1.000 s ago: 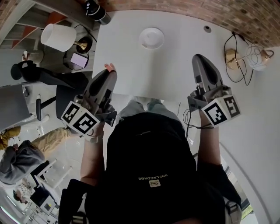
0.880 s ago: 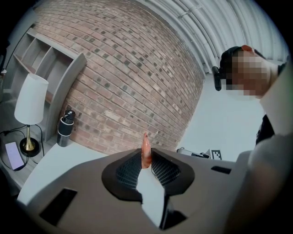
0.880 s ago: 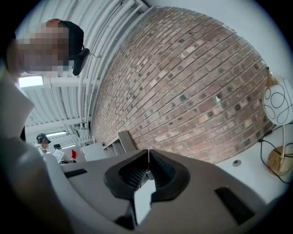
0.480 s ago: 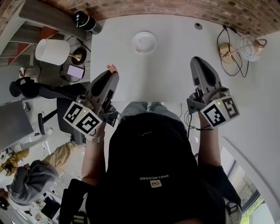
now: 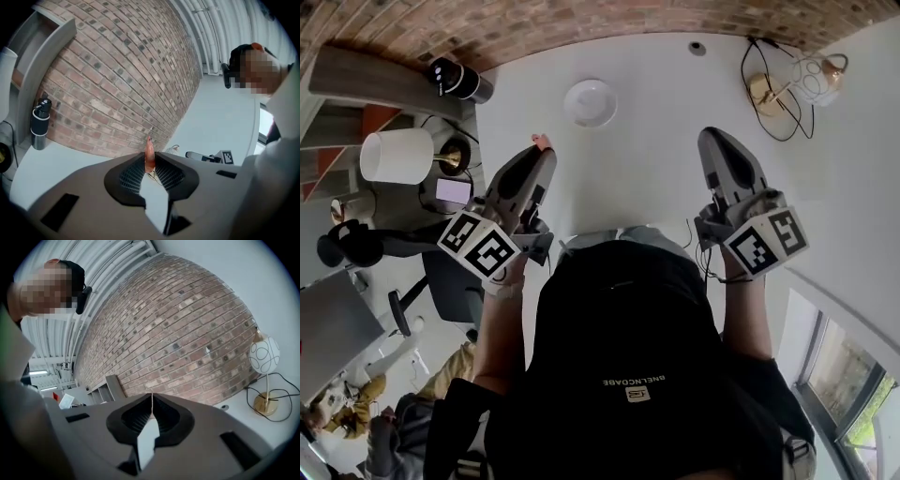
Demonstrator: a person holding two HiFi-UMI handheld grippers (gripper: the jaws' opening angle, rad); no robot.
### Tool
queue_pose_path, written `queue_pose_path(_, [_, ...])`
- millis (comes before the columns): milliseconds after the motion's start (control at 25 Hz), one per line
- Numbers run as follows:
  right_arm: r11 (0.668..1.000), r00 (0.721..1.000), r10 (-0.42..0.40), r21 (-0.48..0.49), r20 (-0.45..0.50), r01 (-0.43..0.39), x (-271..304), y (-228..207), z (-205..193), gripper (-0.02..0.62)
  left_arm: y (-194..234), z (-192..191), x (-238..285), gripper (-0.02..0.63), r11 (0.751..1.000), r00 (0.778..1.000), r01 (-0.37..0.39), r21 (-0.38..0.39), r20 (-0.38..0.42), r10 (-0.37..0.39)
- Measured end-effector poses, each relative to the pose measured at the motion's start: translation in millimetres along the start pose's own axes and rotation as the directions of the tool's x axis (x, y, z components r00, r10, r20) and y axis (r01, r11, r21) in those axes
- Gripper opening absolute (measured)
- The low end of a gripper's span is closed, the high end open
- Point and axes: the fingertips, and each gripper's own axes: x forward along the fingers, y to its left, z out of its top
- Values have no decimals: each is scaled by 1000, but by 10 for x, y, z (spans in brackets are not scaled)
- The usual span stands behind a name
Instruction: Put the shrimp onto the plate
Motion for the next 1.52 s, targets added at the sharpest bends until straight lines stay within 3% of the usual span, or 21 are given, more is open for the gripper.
queue_pose_path(360, [995, 995, -95, -15, -21, 95, 6, 143, -79, 8, 277, -28, 323, 69, 992, 991, 114, -57, -64, -117])
queue_pose_path(760, [982, 981, -190, 4, -31, 190, 101, 158, -184, 7, 679, -170, 832, 69, 983, 972, 162, -90, -159, -175])
queue_pose_path(1360, [937, 935, -348, 12, -73, 350, 64, -24, -323, 8, 1371, -933, 1632, 69, 982, 925, 124, -144, -341, -167])
queue_pose_path(1520, [927, 925, -372, 15, -83, 374, 61, -54, -361, 8, 1513, -1155, 1770, 69, 987, 909, 103, -126, -392, -145])
